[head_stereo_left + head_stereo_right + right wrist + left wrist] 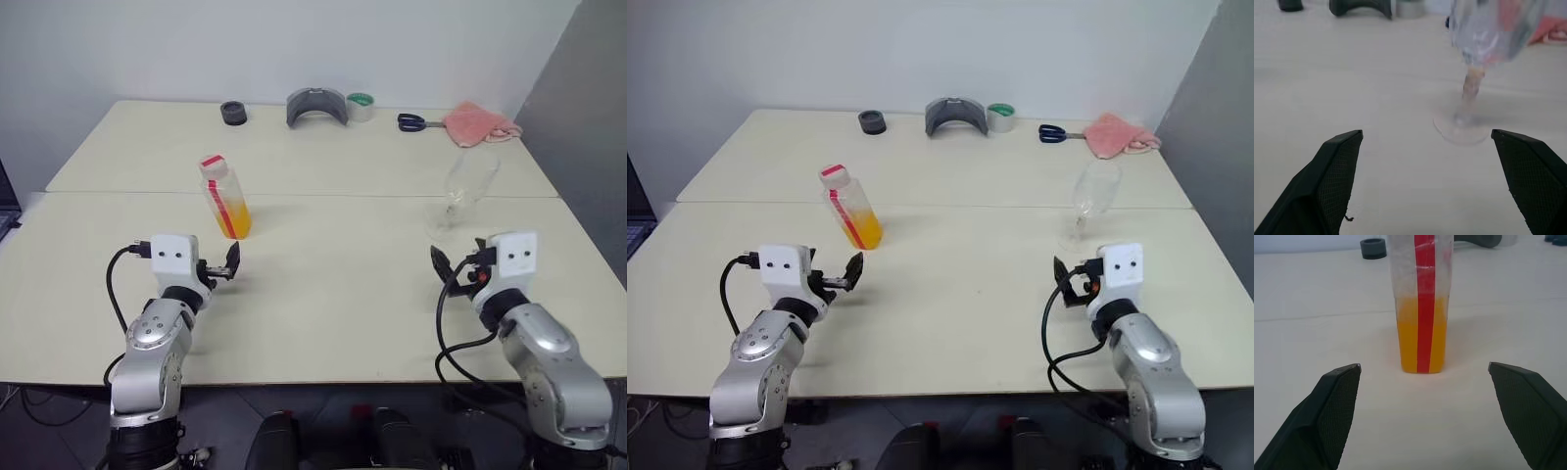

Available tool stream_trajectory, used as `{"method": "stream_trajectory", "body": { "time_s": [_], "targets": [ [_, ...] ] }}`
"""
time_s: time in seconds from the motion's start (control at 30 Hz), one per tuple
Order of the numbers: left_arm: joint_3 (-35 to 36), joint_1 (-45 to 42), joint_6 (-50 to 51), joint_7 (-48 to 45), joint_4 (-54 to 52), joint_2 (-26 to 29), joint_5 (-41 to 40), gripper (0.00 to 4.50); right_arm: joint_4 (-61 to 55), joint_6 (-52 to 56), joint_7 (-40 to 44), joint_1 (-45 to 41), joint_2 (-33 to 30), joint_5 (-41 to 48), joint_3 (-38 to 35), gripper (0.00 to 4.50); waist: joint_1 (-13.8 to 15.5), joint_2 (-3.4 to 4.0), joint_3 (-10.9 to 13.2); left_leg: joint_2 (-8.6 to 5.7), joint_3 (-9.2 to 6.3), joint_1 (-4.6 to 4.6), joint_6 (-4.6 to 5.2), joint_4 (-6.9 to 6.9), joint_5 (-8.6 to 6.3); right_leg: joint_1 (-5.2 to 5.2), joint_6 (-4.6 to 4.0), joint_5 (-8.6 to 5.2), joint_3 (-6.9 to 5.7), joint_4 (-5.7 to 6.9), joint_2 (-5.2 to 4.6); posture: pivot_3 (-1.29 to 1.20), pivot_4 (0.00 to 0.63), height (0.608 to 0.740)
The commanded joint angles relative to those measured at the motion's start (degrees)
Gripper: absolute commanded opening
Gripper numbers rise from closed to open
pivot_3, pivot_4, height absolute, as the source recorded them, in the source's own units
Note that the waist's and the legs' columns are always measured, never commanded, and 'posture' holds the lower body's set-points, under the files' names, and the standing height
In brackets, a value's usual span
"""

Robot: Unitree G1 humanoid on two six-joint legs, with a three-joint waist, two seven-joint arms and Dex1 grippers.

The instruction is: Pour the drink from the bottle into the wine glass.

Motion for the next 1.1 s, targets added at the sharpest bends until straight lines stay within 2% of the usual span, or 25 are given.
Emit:
{"method": "stream_trajectory", "body": {
  "time_s": [0.03,0.13,0.23,0.33,0.43,0.63,0.83,1.1],
  "targets": [
    [0.3,-2.2,-1.7,-1.9,-0.2,1.8,-0.7,4.50,-5.5,2.9,6.0,-2.3,-2.0,9.5,-2.7,4.49,0.0,-0.01,0.0,0.00,0.01,0.00,0.00,0.00,0.00,-0.01,0.00,0.00,0.01,0.01,0.00,0.00,0.150,0.740],
    [0.2,-4.4,-2.3,-3.0,1.4,2.6,-0.8,4.50,-7.7,5.7,11.5,-3.5,-5.4,17.4,-3.0,4.49,0.0,-0.01,0.0,0.00,0.00,0.00,0.00,0.01,0.00,0.00,0.00,0.00,0.01,0.00,0.00,0.00,0.150,0.740],
    [0.2,-6.8,-2.9,-3.5,3.7,2.9,-0.9,4.50,-8.0,10.2,13.6,-5.8,-6.9,27.6,-4.7,4.49,0.0,-0.02,0.0,0.00,-0.01,0.01,0.00,0.01,0.00,0.03,0.00,0.00,-0.02,-0.01,0.00,0.00,0.150,0.740],
    [0.5,-9.1,-3.6,-3.7,5.8,3.0,-1.1,4.50,-7.0,12.8,13.4,-9.9,-8.4,36.0,-6.1,4.49,0.0,-0.03,0.0,0.00,-0.01,0.00,0.00,0.02,0.00,0.04,0.00,0.01,0.00,0.00,0.01,0.00,0.150,0.740],
    [0.9,-11.2,-4.0,-3.5,6.9,3.1,-1.3,4.50,-5.7,13.3,12.8,-14.9,-10.4,40.4,-6.1,4.49,0.0,-0.03,0.0,0.00,-0.02,0.00,0.00,0.02,0.00,0.03,0.00,0.01,-0.02,0.00,0.01,0.00,0.150,0.740],
    [1.5,-13.5,-4.4,-3.8,8.7,2.8,-2.7,4.50,-2.9,12.0,10.3,-20.5,-11.9,43.2,-4.8,4.49,0.0,-0.04,0.0,0.00,-0.02,-0.01,0.00,0.03,0.00,0.03,0.00,0.01,-0.01,0.00,0.01,0.00,0.150,0.740],
    [1.2,-16.5,-6.0,-4.4,11.9,3.4,-2.5,4.50,-3.2,10.2,10.1,-18.0,-12.4,43.1,-4.0,4.49,0.0,-0.05,0.0,-0.01,-0.01,-0.03,0.00,0.04,0.00,0.03,0.01,0.01,0.00,0.00,0.00,0.00,0.150,0.740],
    [-0.1,-22.7,-12.0,-6.0,21.7,4.0,-1.1,4.50,-4.7,7.4,10.1,-13.0,-12.8,43.4,-4.0,4.49,0.1,-0.05,0.0,-0.01,-0.01,-0.02,0.00,0.04,0.00,0.02,0.01,0.01,-0.01,0.01,0.00,0.00,0.150,0.740]
  ]
}}
